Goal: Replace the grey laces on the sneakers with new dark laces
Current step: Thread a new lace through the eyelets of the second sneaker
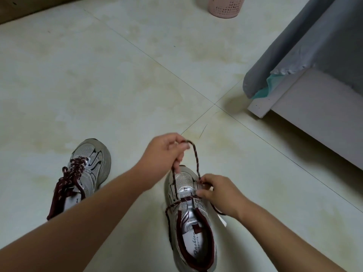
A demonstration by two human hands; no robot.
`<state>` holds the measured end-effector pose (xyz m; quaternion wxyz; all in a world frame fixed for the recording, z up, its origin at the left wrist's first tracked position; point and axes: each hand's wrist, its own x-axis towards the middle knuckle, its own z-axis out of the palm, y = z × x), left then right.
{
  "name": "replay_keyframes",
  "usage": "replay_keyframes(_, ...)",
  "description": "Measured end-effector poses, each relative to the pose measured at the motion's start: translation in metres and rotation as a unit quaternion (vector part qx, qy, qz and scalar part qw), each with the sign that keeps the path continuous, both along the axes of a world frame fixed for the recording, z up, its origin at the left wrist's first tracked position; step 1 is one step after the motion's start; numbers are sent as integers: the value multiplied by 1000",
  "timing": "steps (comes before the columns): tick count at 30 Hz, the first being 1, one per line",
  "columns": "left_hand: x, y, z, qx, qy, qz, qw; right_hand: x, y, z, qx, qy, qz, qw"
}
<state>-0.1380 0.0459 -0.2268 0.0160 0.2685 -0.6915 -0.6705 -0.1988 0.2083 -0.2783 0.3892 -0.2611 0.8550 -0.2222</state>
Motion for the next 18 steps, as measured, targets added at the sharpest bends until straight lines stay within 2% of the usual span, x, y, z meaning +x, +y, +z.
replay_keyframes(2,-9,-6,11,-41,34,15,998,6,1,-7,-5,-12,-19,1000)
replay_keyframes(4,-8,-11,6,-169,8,-36,985,7,0,-10,6,-21,-20,1000)
replay_keyframes(6,4,-11,-10,-296,-84,-161,938,5,-1,-11,28,-11,0,1000)
replay_keyframes(8,19,-6,-29,-331,-184,-271,885,2,-2,-9,5,-9,-12,1000)
replay_keyframes(10,28,0,-42,-361,-237,-331,839,-1,-3,-1,-73,-45,-84,993)
replay_keyframes(11,31,1,-46,-363,-249,-340,831,-3,-4,7,-123,-69,-138,980)
replay_keyframes(13,33,-1,-50,-326,-248,-328,851,-12,-4,22,-233,-136,-257,928)
replay_keyframes(16,34,-9,-51,-233,-220,-309,895,-29,2,43,-352,-239,-411,806)
replay_keyframes(17,35,-10,-48,-198,-210,-303,908,-32,4,45,-357,-230,-438,792)
replay_keyframes(18,34,-11,-45,-165,-200,-294,920,-34,5,44,-339,-198,-446,804)
